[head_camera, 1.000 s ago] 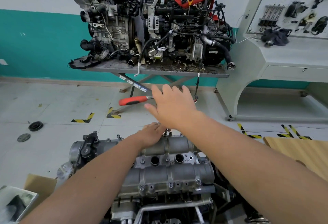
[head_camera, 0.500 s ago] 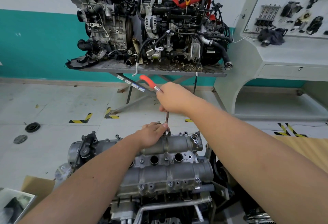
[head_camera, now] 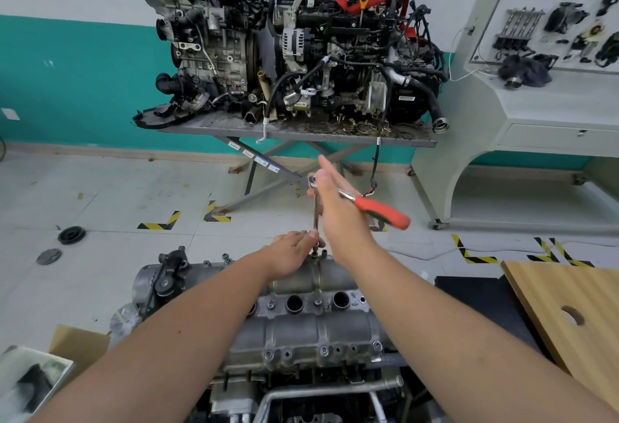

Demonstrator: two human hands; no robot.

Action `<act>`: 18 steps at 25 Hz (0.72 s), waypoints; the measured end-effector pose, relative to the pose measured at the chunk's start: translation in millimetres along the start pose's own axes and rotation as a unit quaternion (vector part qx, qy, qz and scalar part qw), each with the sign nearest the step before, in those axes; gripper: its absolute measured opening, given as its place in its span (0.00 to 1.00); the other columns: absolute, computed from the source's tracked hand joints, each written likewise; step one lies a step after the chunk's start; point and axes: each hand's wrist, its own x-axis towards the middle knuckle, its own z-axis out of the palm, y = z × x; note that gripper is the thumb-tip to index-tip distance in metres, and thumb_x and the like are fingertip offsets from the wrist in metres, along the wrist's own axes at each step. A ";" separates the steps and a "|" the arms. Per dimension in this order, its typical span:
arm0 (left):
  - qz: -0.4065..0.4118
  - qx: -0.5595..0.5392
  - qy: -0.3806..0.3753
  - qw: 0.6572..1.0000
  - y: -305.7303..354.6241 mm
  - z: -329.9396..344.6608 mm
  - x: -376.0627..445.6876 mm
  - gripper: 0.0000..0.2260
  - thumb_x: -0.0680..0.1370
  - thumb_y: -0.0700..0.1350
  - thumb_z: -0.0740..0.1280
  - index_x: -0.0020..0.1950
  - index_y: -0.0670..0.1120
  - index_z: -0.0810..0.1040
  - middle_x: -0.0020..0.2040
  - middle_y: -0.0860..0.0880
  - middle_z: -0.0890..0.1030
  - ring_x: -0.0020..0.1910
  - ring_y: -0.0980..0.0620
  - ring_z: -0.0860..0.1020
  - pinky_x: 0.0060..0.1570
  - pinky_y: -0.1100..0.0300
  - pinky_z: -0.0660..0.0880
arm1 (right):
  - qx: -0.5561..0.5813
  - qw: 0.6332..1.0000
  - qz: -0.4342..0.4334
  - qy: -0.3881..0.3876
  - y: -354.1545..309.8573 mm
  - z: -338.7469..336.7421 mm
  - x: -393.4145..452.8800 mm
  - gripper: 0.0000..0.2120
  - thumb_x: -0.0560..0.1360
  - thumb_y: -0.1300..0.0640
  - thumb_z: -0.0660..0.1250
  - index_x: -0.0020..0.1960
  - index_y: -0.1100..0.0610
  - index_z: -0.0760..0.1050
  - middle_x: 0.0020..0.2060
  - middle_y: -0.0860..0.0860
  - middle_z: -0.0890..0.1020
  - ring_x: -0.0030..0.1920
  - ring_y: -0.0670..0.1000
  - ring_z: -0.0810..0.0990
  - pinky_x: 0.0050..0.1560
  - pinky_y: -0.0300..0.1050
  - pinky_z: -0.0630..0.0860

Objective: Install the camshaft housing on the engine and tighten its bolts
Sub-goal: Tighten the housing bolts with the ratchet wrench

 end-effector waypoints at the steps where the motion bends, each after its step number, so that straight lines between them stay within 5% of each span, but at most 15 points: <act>1: -0.005 -0.015 -0.001 1.000 -0.6 -0.1 0.6 0.21 0.84 0.61 0.46 0.51 0.59 0.78 0.62 0.49 0.75 0.69 0.41 0.68 0.72 0.44 0.62 | -0.086 0.990 -0.115 0.013 5.7 -2.9 -2.0 0.14 0.82 0.50 0.63 0.65 0.46 0.78 0.63 0.47 0.80 0.63 0.41 0.77 0.67 0.41 0.71; 3: -0.007 -0.043 0.003 0.999 -1.7 1.7 2.2 0.21 0.85 0.57 0.49 0.63 0.49 0.77 0.65 0.43 0.76 0.67 0.42 0.70 0.70 0.45 0.64 | -0.284 0.893 -0.348 0.033 11.1 -10.1 4.9 0.14 0.79 0.61 0.64 0.62 0.59 0.81 0.62 0.56 0.80 0.63 0.53 0.77 0.64 0.47 0.74; 5: 0.019 -0.036 0.007 0.999 -1.2 1.5 3.5 0.19 0.86 0.54 0.51 0.65 0.45 0.75 0.62 0.45 0.76 0.60 0.49 0.71 0.66 0.52 0.64 | -0.460 0.756 -0.465 0.007 4.1 -12.9 15.2 0.15 0.73 0.68 0.62 0.55 0.62 0.84 0.53 0.58 0.83 0.53 0.62 0.80 0.50 0.51 0.77; 8: -0.003 -0.008 -0.001 1.000 1.0 0.6 1.3 0.16 0.84 0.59 0.49 0.58 0.57 0.75 0.59 0.54 0.71 0.63 0.52 0.68 0.65 0.55 0.62 | -0.662 0.639 -0.387 -0.062 -15.4 -6.7 18.9 0.16 0.71 0.66 0.63 0.58 0.60 0.80 0.45 0.56 0.81 0.45 0.61 0.79 0.41 0.49 0.67; 11: -0.022 0.009 0.012 1.000 5.5 0.9 -1.7 0.16 0.84 0.58 0.49 0.42 0.59 0.71 0.54 0.51 0.73 0.67 0.42 0.70 0.67 0.50 0.65 | -0.721 0.625 -0.291 -0.067 -23.5 1.7 15.5 0.23 0.81 0.47 0.57 0.71 0.57 0.68 0.53 0.56 0.78 0.51 0.60 0.77 0.45 0.51 0.68; 13: -0.027 0.028 0.009 0.999 8.6 -0.3 -4.7 0.18 0.84 0.58 0.48 0.39 0.59 0.69 0.59 0.46 0.75 0.68 0.39 0.69 0.70 0.44 0.64 | -0.722 0.630 -0.273 -0.087 -27.3 4.4 14.0 0.28 0.82 0.39 0.52 0.74 0.55 0.65 0.56 0.56 0.77 0.53 0.60 0.76 0.45 0.52 0.69; 18: 0.006 0.015 -0.001 1.000 2.5 0.3 -3.2 0.18 0.84 0.60 0.47 0.58 0.62 0.76 0.67 0.51 0.73 0.71 0.45 0.65 0.73 0.44 0.60 | -0.744 0.611 -0.245 -0.119 -40.9 8.5 15.2 0.22 0.84 0.41 0.48 0.62 0.55 0.71 0.50 0.54 0.78 0.48 0.58 0.77 0.40 0.49 0.62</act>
